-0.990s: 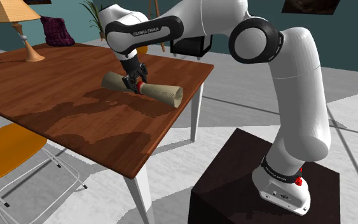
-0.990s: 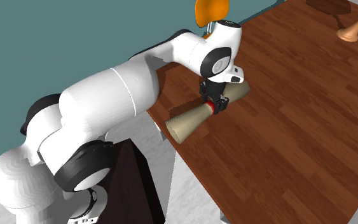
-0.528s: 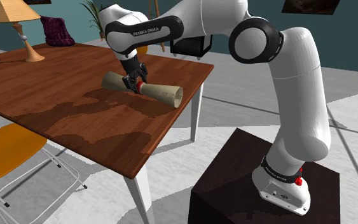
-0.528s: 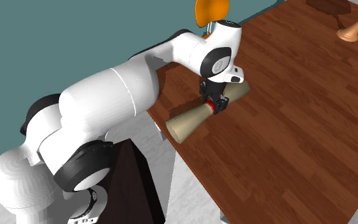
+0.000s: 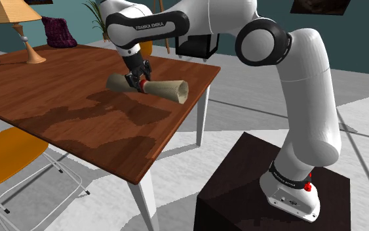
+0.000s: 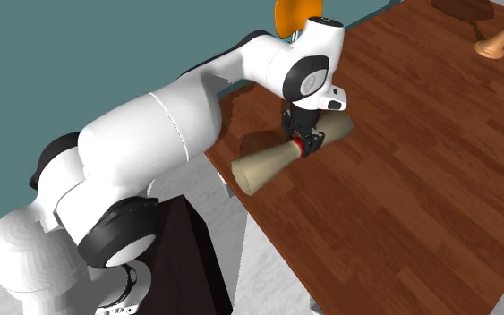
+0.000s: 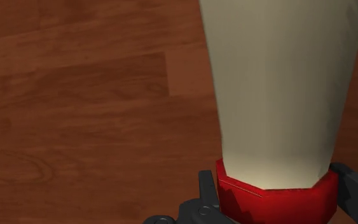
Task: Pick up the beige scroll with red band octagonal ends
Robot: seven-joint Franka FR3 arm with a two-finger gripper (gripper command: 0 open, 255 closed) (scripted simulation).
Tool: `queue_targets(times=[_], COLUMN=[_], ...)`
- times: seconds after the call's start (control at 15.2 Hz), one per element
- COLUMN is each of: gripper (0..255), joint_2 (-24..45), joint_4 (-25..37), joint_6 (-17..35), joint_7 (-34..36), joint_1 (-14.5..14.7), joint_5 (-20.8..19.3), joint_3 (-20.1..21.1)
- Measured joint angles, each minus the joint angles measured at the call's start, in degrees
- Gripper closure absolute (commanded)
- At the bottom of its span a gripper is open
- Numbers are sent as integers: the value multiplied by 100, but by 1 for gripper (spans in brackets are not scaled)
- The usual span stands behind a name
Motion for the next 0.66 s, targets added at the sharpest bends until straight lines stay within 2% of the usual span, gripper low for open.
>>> queue_targets(times=[0.66], gripper=[255], joint_2=[206], joint_4=[1091], joint_6=[-866], joint_7=[-164], joint_1=[110], joint_5=[-33], joint_3=[-20])
